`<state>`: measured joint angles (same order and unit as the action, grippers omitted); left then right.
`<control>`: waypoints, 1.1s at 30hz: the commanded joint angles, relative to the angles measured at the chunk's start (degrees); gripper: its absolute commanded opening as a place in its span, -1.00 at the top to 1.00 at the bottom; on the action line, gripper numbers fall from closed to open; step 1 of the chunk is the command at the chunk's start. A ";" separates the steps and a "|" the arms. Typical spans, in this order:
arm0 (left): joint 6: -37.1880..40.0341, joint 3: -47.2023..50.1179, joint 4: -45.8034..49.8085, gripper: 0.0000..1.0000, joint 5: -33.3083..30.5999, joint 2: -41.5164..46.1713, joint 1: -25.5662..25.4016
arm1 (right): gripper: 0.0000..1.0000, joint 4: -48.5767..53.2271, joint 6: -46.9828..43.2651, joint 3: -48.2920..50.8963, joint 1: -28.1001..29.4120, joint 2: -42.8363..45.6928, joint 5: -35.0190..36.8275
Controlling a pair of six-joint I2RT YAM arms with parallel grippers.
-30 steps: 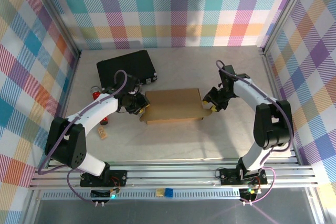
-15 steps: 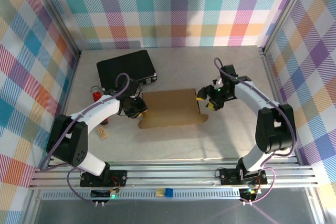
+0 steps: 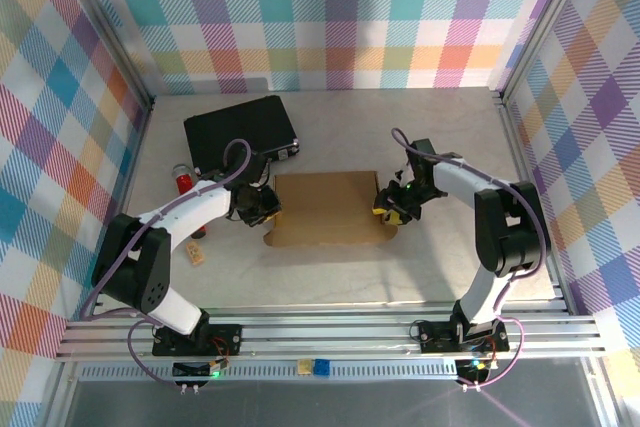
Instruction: Fold the paper box
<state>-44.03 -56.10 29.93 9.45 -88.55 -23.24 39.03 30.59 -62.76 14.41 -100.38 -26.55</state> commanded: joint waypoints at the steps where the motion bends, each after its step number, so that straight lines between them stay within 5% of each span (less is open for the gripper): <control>1: 1.92 -1.20 3.16 0.69 -1.87 -0.50 -0.57 | 0.25 3.38 -1.33 -0.52 0.13 -1.57 5.36; 6: 4.04 -4.39 6.82 0.32 -3.97 2.11 -0.49 | 0.31 4.49 -1.75 -2.45 0.31 -1.14 5.36; 10: 6.51 -7.07 9.62 0.23 -5.03 3.03 0.36 | 0.33 6.00 -2.62 -4.25 0.66 -1.74 5.70; 18: 7.27 -7.18 3.80 0.34 -0.55 -2.24 0.75 | 0.37 6.85 -2.82 -5.49 1.14 -2.76 5.98; 33: 8.47 -7.19 2.32 0.48 -2.64 -8.39 -0.22 | 0.53 9.55 -4.35 -8.72 2.06 -2.29 9.73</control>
<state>-36.36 -63.92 31.66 7.86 -95.64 -22.85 46.33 27.55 -69.80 15.81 -102.24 -19.90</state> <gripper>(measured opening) 0.260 0.235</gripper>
